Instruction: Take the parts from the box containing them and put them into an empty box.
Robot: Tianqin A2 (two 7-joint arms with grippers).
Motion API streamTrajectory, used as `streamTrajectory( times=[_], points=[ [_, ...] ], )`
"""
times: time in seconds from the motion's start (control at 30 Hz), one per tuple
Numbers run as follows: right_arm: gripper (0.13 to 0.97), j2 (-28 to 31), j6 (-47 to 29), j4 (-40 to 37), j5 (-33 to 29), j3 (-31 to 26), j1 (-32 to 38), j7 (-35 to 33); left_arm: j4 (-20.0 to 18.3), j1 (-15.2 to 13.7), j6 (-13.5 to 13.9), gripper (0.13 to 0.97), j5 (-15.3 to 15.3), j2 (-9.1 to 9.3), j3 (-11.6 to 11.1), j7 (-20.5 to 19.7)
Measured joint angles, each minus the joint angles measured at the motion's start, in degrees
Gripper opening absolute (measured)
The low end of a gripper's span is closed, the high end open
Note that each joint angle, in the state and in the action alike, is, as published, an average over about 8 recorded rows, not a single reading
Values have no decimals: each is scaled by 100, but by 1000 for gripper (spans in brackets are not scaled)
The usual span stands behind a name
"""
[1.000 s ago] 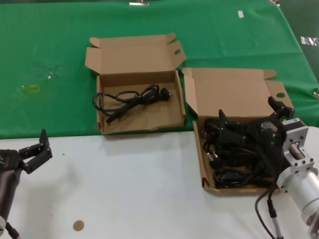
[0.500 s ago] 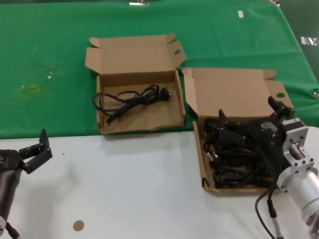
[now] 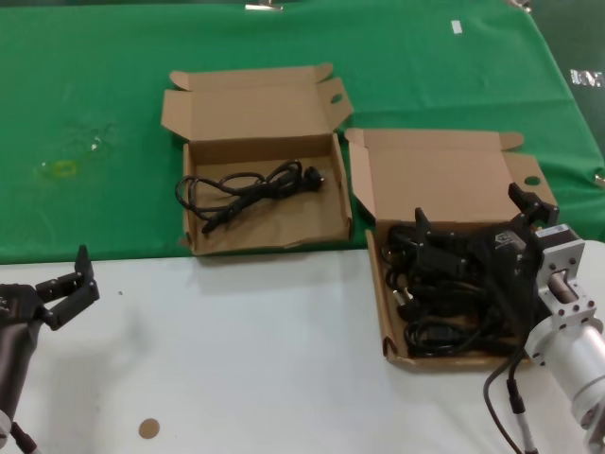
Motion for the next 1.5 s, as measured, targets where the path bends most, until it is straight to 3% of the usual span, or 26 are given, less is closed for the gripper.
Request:
streamTrajectory(
  times=[1.5],
  points=[
    [966, 0, 0, 0, 0, 0, 0, 0, 0, 0, 0, 966, 0, 0, 0, 0]
  ],
)
